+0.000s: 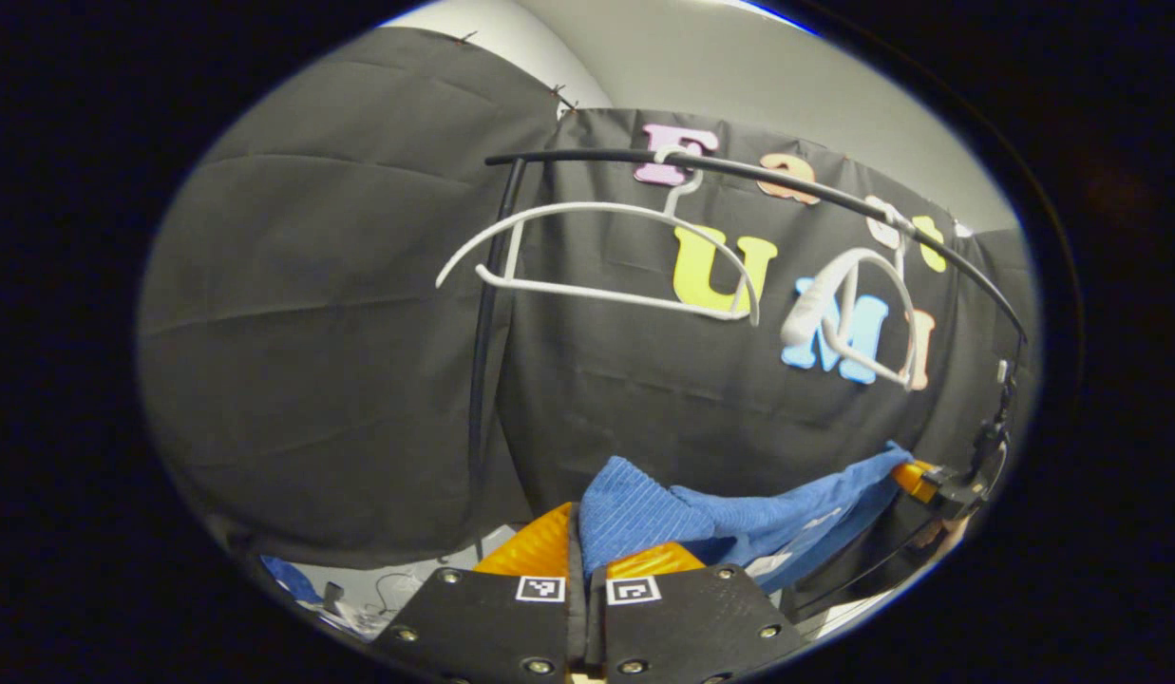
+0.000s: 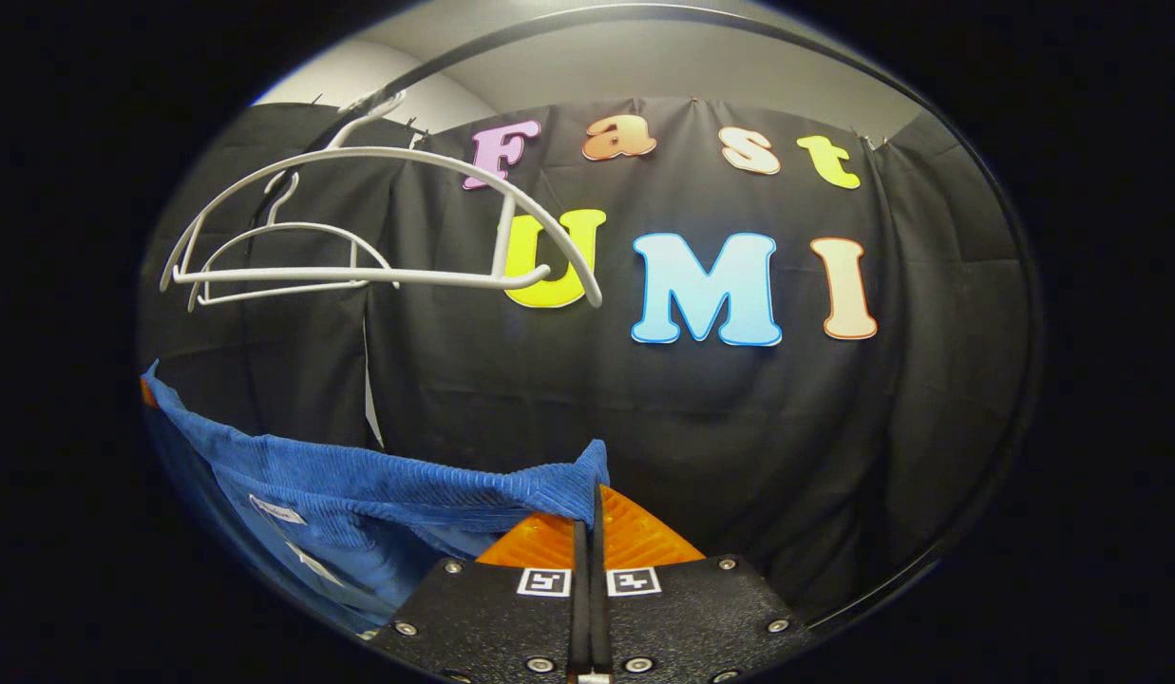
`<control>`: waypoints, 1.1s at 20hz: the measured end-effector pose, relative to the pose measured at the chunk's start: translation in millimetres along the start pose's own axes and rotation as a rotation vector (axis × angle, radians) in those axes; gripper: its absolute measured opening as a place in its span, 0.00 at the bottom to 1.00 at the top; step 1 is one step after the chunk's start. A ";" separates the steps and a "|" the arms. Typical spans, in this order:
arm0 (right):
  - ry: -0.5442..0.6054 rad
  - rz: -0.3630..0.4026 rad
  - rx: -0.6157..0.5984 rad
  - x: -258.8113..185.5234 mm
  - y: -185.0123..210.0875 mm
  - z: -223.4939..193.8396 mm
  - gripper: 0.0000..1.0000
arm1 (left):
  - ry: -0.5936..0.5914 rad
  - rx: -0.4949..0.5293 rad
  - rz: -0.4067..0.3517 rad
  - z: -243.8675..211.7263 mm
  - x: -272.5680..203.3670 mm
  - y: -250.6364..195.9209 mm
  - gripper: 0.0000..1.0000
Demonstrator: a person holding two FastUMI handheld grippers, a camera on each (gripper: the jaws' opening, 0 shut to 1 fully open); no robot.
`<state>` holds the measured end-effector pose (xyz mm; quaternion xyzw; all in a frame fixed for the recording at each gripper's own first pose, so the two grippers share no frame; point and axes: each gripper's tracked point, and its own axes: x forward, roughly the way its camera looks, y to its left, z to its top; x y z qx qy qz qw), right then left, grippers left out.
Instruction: Grasp the clothes on the hanger with both hands and then place them into the laundry hamper below.
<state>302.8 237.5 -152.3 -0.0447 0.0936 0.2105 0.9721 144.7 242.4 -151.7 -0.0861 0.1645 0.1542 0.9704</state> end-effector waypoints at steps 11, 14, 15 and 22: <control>0.119 -0.120 0.018 -99.6 74.2 -20.4 0.00 | 0.080 0.096 -0.310 -22.9 -13.0 -17.0 0.01; 0.137 -0.133 0.013 -131.5 100.5 -27.4 0.00 | 0.089 0.130 -0.430 -22.9 -23.4 -36.1 0.00; 0.141 -0.134 0.019 -139.6 106.6 -28.9 0.00 | 0.093 0.138 -0.467 -18.8 -26.4 -43.8 0.00; 0.162 -0.102 0.099 -190.7 144.3 -18.4 0.00 | 0.067 0.130 -0.650 8.1 -32.6 -100.4 0.01</control>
